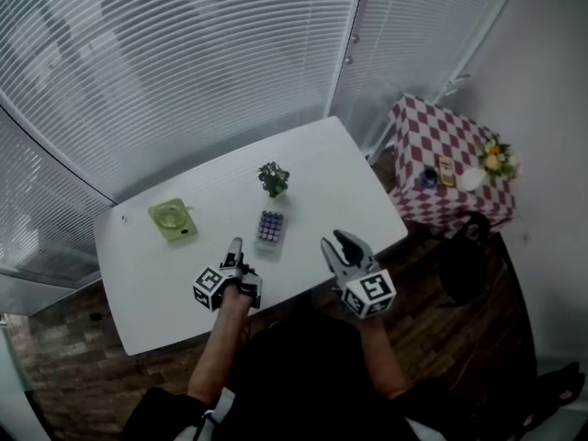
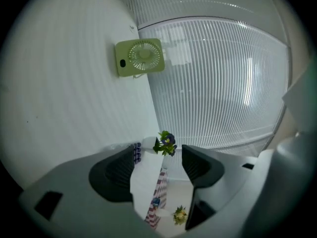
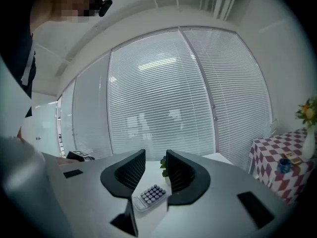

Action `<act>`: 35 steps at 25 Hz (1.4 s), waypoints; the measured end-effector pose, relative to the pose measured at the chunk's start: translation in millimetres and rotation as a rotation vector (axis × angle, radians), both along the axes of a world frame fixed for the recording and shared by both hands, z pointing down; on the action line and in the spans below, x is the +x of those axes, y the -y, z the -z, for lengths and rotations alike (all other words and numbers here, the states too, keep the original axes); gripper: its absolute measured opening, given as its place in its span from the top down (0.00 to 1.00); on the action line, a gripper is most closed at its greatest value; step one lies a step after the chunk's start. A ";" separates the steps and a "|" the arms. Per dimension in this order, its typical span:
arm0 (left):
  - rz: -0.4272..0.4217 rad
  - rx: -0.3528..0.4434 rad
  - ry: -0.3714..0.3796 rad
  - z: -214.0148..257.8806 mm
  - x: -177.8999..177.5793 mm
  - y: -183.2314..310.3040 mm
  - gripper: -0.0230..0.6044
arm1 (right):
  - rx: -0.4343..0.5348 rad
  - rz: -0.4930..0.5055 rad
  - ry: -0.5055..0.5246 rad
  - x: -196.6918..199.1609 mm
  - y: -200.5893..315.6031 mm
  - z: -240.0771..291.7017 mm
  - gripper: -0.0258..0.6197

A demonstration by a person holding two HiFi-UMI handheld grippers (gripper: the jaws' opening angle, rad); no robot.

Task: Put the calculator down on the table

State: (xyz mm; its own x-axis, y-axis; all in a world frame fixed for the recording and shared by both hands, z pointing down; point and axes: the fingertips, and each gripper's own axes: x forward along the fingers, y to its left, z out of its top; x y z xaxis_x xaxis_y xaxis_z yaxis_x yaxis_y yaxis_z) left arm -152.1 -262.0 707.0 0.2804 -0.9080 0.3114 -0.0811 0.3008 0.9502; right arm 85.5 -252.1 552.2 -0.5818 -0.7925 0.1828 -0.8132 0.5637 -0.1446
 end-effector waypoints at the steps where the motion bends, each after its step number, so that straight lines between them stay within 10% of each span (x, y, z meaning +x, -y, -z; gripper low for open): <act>1: 0.013 0.018 -0.002 6.5 -4.1 1.5 0.52 | 0.000 -0.011 0.005 1.7 0.7 -0.2 0.77; 23: 0.036 0.392 0.053 110.6 -23.1 8.4 0.52 | 0.007 -0.112 0.076 21.7 -2.4 2.9 0.77; 26: 0.003 0.447 0.189 122.8 -27.6 8.0 0.52 | 0.003 -0.088 0.084 17.5 -3.2 2.5 0.77; 35: -0.289 0.590 0.941 141.5 -13.5 -7.1 0.52 | 0.018 -0.084 0.072 16.7 -7.5 6.0 0.77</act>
